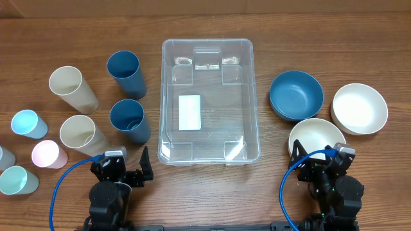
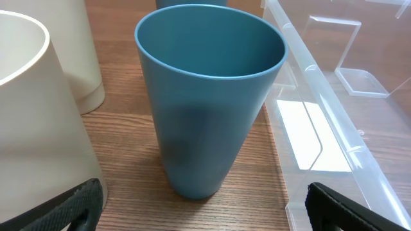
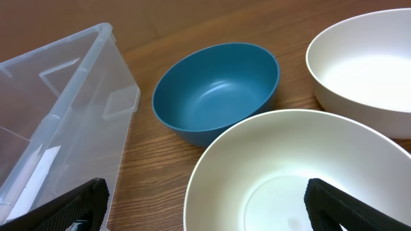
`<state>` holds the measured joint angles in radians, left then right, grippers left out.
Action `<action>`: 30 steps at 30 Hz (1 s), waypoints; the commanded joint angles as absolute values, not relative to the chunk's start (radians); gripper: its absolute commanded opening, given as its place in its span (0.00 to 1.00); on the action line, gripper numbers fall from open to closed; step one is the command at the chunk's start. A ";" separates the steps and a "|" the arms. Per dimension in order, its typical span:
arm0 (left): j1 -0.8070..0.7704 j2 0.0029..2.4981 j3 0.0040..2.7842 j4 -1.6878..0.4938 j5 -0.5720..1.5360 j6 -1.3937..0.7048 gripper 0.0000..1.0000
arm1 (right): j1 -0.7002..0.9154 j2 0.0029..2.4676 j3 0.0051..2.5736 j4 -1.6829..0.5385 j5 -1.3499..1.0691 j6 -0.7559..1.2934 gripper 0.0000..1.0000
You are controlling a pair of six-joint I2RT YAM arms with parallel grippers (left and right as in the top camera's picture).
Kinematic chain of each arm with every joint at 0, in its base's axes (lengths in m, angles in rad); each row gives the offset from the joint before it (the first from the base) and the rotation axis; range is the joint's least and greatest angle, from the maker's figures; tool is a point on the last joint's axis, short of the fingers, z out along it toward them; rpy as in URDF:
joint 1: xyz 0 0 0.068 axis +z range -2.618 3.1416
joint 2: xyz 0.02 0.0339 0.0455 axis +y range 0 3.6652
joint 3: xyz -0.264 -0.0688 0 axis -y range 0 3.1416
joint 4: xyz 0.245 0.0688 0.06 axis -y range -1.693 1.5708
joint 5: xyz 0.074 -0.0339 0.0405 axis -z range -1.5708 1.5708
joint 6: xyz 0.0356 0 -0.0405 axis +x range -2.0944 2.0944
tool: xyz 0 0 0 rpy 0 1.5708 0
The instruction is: Pack container
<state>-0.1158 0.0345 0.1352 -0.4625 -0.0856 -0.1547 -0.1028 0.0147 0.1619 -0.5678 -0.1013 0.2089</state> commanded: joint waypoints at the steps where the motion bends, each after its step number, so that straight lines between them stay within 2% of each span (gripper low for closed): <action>1: -0.111 0.025 0.131 -0.459 -0.077 -0.165 1.00 | -0.098 0.003 0.151 -0.541 -0.094 0.208 1.00; 3: -0.111 0.025 0.131 -0.438 -0.075 -0.165 1.00 | -0.098 0.003 0.151 -0.459 -0.136 0.209 1.00; 7: -0.111 0.025 0.131 -0.456 0.044 -0.165 1.00 | -0.098 0.003 0.151 -0.484 -0.352 0.209 1.00; 12: -0.112 0.025 0.133 -0.433 0.286 -0.207 1.00 | -0.098 0.003 0.151 -0.487 -0.361 0.209 1.00; 16: -0.112 0.025 0.185 -0.436 0.336 -0.300 1.00 | -0.098 0.003 0.151 -0.484 -0.367 0.210 1.00; 20: -0.112 0.025 0.295 -0.456 0.439 -0.300 1.00 | -0.098 0.003 0.152 -0.480 -0.474 0.212 1.00; 26: -0.112 0.025 0.557 -0.546 0.415 -0.303 1.00 | -0.099 0.009 0.283 -0.480 -0.449 0.332 1.00; 30: -0.112 0.070 0.793 -0.651 0.181 -0.291 1.00 | -0.099 0.157 0.522 -0.485 -0.428 0.421 1.00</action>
